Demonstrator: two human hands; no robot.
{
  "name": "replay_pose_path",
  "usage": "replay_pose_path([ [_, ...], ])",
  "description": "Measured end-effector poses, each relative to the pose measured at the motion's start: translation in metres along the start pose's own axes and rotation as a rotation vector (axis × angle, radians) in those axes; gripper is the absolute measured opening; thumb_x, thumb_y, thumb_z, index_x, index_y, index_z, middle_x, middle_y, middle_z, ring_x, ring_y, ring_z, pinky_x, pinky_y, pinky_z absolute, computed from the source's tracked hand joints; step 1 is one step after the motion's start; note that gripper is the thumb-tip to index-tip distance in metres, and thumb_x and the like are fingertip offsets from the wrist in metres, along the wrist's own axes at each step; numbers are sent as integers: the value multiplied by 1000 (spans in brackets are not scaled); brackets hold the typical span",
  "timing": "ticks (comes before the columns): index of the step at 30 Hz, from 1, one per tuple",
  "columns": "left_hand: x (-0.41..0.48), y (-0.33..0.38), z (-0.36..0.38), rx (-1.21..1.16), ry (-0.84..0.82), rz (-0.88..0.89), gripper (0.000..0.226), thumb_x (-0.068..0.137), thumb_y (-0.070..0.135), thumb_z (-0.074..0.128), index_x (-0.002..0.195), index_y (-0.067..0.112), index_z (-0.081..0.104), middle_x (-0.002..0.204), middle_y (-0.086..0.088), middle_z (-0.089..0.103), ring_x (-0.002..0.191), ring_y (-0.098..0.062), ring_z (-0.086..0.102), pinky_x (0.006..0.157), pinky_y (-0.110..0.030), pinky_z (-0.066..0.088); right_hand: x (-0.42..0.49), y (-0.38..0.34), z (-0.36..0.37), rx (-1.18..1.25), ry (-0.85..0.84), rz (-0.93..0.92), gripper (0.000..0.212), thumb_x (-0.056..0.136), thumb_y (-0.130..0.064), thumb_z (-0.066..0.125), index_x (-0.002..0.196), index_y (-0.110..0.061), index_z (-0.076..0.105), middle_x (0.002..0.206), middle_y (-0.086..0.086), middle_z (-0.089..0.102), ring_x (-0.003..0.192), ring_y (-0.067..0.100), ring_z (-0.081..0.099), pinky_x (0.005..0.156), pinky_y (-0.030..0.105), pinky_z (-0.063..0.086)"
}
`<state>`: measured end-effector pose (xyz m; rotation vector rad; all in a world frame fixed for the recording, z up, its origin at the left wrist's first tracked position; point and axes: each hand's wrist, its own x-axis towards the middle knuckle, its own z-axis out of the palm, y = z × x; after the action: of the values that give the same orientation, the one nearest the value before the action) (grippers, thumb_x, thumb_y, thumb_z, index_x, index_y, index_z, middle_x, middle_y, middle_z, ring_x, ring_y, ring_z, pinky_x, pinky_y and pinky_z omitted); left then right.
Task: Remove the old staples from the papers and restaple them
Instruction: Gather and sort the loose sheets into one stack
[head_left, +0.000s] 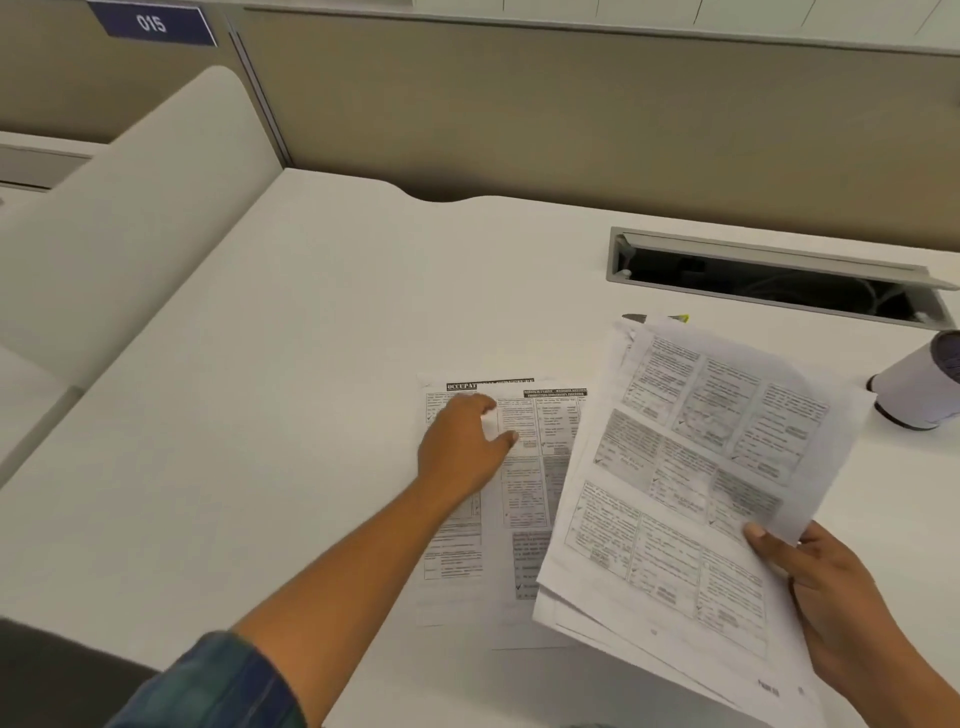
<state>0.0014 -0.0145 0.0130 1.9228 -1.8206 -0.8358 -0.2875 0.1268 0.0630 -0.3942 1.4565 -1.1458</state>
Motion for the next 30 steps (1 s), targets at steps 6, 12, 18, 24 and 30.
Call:
replay_pose_path([
  [6,46,1,-4,409,-32,-8,95,59,70,74,133,18,47,139,-8,40,128,-28,38,102,-42,36,2,2,-1,20,8,0,27,91,-4,57,117,-8,64,104,11,76,84,29,76,60,38,62],
  [12,56,-1,1,461,-104,12,100,56,75,72,138,23,45,147,-8,30,135,-30,27,107,-44,28,5,1,-1,27,25,5,24,94,-1,53,114,-8,65,98,9,78,80,26,76,57,34,61],
  [18,59,-4,5,306,-60,27,86,58,60,83,130,24,55,147,-4,35,139,-26,24,110,-41,25,11,7,-1,40,35,9,25,94,-1,52,115,-8,65,102,10,77,81,26,76,60,36,62],
  [24,55,-7,7,216,-27,70,74,60,52,85,124,25,60,130,4,56,132,-20,38,104,-39,27,18,10,1,48,41,30,27,93,0,53,117,-8,65,104,12,76,84,27,76,62,37,62],
  [30,44,-5,8,-66,39,36,64,71,23,85,128,27,56,104,2,69,102,-21,65,92,-36,49,21,8,4,43,38,28,26,93,0,54,115,-8,65,103,11,76,83,27,76,61,36,62],
])
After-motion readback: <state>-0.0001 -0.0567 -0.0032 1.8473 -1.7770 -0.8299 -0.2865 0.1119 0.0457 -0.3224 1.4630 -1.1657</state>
